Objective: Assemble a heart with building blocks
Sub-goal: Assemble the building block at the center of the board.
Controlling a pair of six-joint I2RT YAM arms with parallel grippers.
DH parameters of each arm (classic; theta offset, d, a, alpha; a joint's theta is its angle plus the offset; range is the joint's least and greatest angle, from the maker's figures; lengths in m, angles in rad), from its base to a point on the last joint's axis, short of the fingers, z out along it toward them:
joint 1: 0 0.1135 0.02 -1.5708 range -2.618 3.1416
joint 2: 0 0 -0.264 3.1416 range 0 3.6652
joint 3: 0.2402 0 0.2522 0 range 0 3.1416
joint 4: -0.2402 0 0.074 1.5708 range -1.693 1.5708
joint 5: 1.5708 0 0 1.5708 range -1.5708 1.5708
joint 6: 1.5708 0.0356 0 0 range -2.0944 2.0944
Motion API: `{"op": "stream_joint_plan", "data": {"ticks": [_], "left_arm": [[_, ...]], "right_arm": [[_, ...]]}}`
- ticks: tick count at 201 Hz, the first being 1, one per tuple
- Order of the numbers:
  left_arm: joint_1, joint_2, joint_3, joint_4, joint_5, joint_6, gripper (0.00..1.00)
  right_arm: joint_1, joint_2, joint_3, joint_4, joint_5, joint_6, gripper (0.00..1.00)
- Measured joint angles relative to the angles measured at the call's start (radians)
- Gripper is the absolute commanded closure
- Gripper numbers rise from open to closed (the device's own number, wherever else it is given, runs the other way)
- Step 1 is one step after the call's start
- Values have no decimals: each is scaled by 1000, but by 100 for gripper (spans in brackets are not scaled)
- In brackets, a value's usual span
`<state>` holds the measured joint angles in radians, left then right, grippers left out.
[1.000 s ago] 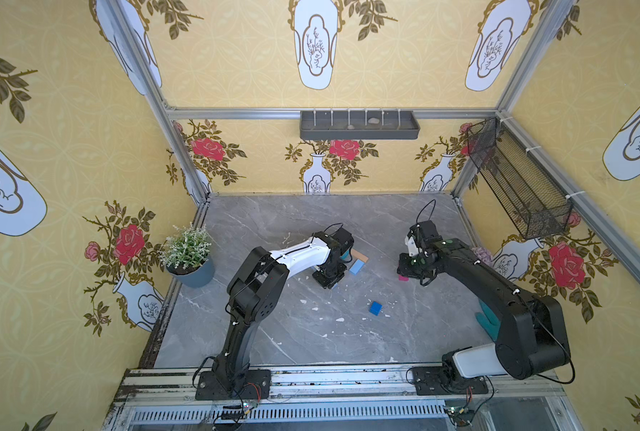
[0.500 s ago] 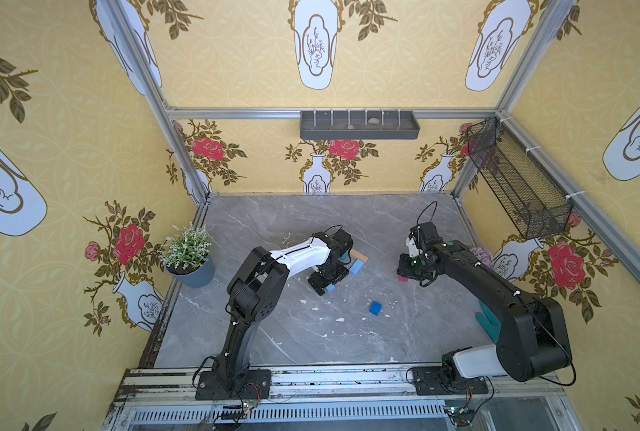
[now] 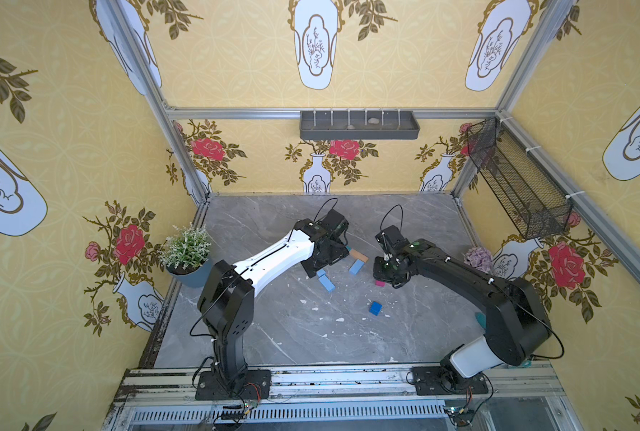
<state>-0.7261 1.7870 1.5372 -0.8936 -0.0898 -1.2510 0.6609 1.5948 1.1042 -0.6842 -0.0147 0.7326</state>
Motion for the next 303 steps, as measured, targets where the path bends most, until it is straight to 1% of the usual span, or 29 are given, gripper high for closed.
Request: {"op": "stream_joint_plan", "data": {"ticks": [15,30,53,74,111,142,204,261,303], "left_arm": [[52,-66,-75,24,-24,35,1],[109,-112,-145,43,-41,66,1],[155,-150,-197,66,-52,105,1],[179,-175,-233,108,-57,140,1],[198,-186,-291,168,-39,172,1],[224,-187,-319,195,-21,189,1],[270,-183,-325,233,21,221,1],[295,-160,-328,256,47,232,1],[297,-155,-329,259,64,232,1]], "right_arm": [[38,79,64,3,-15,111,100],[47,172,140,-3,-28,213,100],[74,297,248,-22,-32,337,100],[108,342,274,-28,-57,431,100],[118,397,311,-53,-53,535,100],[145,436,364,-77,-64,574,100],[148,496,422,-109,-51,599,100],[146,529,475,-166,-49,598,100],[139,534,489,-182,-33,585,100]]}}
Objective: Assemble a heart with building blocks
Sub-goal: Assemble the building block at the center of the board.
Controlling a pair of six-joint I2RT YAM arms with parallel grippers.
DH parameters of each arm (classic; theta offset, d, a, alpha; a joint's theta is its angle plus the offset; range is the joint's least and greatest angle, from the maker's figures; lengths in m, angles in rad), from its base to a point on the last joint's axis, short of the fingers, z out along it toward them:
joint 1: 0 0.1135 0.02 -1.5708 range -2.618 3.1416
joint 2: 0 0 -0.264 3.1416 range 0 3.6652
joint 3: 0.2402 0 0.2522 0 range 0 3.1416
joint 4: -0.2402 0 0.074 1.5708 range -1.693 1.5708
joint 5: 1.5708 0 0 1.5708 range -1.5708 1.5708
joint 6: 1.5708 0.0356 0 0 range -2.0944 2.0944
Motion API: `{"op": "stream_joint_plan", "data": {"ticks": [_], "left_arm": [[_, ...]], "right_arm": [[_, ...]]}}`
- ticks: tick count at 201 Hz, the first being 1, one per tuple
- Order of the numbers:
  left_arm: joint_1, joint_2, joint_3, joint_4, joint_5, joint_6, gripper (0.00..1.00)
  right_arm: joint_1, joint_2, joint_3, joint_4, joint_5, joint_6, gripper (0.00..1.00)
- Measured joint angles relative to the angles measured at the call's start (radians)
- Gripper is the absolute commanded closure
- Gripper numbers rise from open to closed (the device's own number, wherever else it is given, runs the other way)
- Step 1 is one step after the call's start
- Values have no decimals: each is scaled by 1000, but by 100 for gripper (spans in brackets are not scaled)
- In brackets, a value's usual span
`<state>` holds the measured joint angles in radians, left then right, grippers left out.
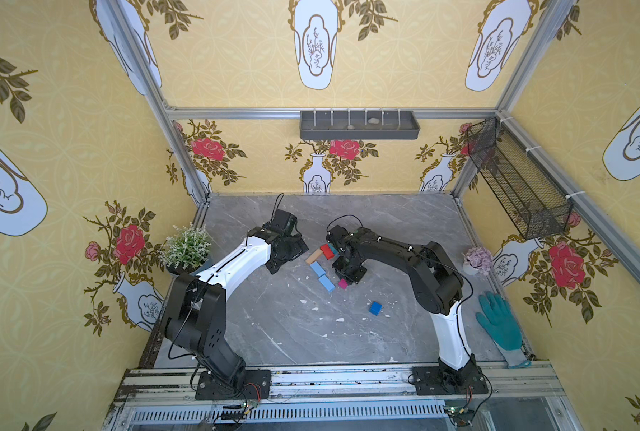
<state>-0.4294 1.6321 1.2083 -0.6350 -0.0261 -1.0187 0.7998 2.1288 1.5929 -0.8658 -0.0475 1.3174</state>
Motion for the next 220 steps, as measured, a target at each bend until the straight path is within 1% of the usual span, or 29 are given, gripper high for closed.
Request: {"op": "stream_joint_plan", "data": {"ticks": [87,93,94,95,101,104,110,123,128,152,166,170,177,196,220], "left_arm": [[0,11,6,3,1,5,1],[0,11,6,3,1,5,1],[0,11,6,3,1,6,1],[0,11,6,3,1,6,1],[0,11,6,3,1,9,1],[0,11,6,3,1,11,1],[0,11,6,3,1,14,1],[0,7,3,5,2,15,1],[0,5,0,5,3,15,1],[0,-12,-17,4,4,15,1],[0,-27,-24,4,4,18,1],[0,-34,-28,6,4,20,1],[0,-44,-34,6,4,21,1],[0,-66,-44,10,4,24,1],[0,-69,-31,18,3,37,1]], "right_arm": [[-2,10,13,-22,18,-6,100],[-2,12,13,-23,15,-8,88],[-2,12,13,-23,14,-9,84],[-2,12,14,-23,14,-9,78],[-2,14,14,-24,14,-9,59],[-2,14,14,-24,14,-9,52],[-2,15,14,-23,13,-8,43],[-2,18,13,-24,-5,-8,27],[-2,18,12,-23,-8,-8,23],[-2,14,4,-32,-6,-6,15],[-2,10,0,-40,-7,-4,7],[-2,10,-1,-43,-6,-4,0],[-2,8,-1,-48,-5,-5,3],[2,-6,0,-62,14,-5,3],[25,-87,3,-89,74,-10,3]]}}
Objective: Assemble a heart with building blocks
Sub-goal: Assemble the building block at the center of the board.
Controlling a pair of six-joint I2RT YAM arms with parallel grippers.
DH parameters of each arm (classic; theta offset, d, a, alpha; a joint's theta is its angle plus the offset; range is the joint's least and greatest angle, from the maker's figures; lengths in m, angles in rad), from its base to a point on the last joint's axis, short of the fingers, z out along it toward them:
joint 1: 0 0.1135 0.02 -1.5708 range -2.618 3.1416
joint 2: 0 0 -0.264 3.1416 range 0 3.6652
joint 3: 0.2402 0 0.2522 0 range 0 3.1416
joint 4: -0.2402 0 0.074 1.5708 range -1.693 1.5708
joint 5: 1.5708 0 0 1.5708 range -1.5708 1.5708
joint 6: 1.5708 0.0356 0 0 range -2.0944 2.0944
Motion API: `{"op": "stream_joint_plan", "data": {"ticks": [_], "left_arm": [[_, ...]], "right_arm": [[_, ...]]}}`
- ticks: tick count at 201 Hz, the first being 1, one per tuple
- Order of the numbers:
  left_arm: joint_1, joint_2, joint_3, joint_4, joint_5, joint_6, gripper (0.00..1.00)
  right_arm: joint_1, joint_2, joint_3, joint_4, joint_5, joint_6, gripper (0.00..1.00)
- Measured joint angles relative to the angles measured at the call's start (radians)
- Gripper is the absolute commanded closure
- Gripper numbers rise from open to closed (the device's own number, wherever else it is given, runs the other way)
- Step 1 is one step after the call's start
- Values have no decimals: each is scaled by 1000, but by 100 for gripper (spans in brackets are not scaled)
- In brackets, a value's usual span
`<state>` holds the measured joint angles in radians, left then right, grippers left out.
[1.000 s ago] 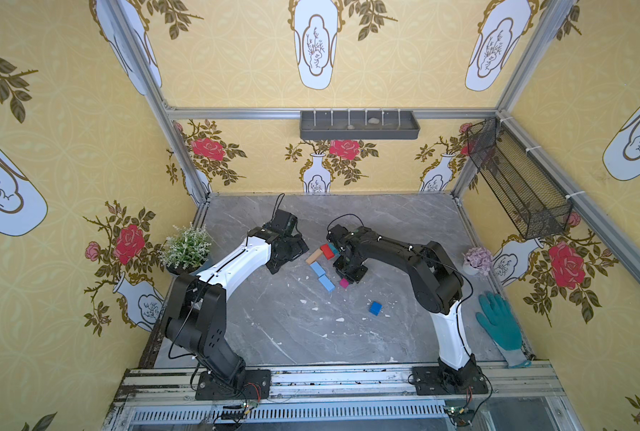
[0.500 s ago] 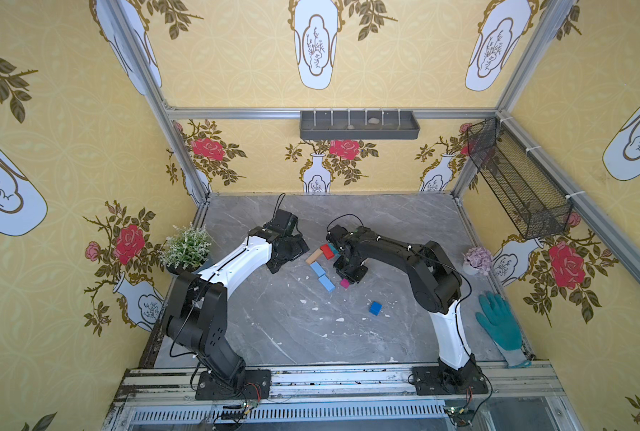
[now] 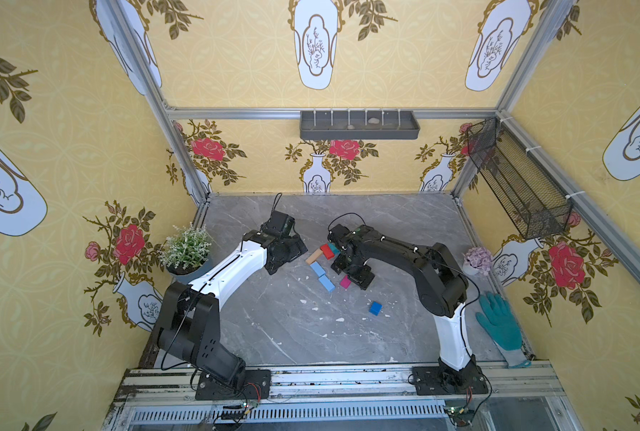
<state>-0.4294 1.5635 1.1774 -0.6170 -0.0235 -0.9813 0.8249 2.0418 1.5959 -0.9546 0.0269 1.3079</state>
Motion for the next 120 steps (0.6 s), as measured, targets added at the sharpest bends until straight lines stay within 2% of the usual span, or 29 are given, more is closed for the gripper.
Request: {"op": "stream_joint_plan", "data": {"ticks": [36,73,89,120], "left_arm": [[0,-33,15,13,-19,35,1],[35,-73,-4,25,-58,60,1],[35,-77,-19,25,-51,64,1],[34,-79,-35,26,-55,65,1]], "right_arm": [[52,-207,-42,-22,130,-53,2],[49,-478,-374,60,126,-289,2],[51,-517,-464,68,73,-405,3],[59,-511,-529,76,27,-549,1]]}}
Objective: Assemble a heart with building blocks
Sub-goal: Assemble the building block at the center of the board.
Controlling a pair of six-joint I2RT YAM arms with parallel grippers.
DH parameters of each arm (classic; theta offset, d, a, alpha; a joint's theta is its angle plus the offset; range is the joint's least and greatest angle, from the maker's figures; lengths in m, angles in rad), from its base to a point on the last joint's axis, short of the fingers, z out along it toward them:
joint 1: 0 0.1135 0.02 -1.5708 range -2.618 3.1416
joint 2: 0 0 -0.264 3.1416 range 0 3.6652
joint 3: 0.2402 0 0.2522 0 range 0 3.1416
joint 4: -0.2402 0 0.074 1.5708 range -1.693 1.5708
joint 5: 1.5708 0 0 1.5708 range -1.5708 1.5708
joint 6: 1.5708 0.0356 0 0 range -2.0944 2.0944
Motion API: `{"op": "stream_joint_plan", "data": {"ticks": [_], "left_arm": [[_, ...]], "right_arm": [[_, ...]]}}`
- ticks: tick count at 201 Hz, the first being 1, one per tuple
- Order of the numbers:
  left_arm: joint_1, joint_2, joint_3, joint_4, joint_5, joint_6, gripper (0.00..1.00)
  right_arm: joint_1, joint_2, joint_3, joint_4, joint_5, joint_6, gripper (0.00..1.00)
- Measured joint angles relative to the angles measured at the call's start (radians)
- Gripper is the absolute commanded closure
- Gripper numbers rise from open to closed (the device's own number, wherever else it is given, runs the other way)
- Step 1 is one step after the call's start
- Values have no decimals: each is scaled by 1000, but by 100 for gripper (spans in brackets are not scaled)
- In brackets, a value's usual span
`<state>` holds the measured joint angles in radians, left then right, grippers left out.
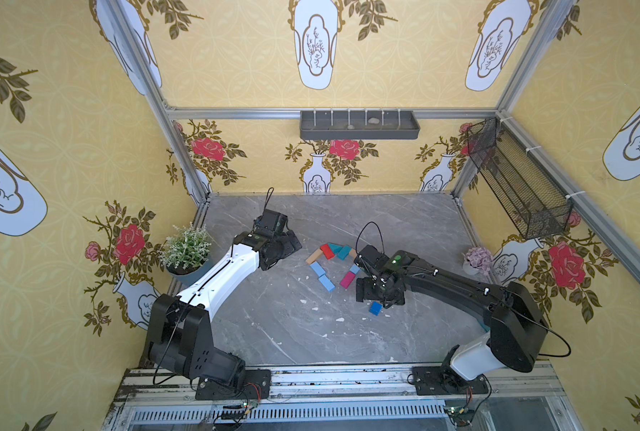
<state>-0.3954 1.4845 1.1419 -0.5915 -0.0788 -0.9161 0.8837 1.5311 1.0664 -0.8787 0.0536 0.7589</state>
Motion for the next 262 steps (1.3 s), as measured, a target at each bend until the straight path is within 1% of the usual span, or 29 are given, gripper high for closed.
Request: {"op": "stream_joint_plan", "data": {"ticks": [4,22,46,53,84,125,160,192,218,262], "left_arm": [[1,-1,-3,0,0,0,1],[2,-5,-15,1,-3,-1,1],[2,-17,-34,1,-4,-2,1],[2,-21,-39,1,-5,-2,1],[2,-26,-51,2,-11,-6,1],[2,-20,-58,5,-17,-6,1],[2,-13,-60,5,-18,-5,1],[2,-13,-67,7,-18,-1,1],[5,-13,-80,8,-18,0,1],[18,-28,-97,9,-18,0,1]], "right_arm": [[0,1,-5,3,-1,-10,0],[2,14,-26,32,-18,-54,4],[2,48,-58,68,-26,-69,16],[2,55,-70,79,-34,-71,18],[2,81,-96,114,-53,-51,32],[4,107,-87,142,-52,-44,43],[5,137,-75,147,-47,-42,56],[11,149,-61,143,-43,-43,62],[29,180,-2,138,-39,-57,66],[69,280,136,141,-28,-154,70]]}}
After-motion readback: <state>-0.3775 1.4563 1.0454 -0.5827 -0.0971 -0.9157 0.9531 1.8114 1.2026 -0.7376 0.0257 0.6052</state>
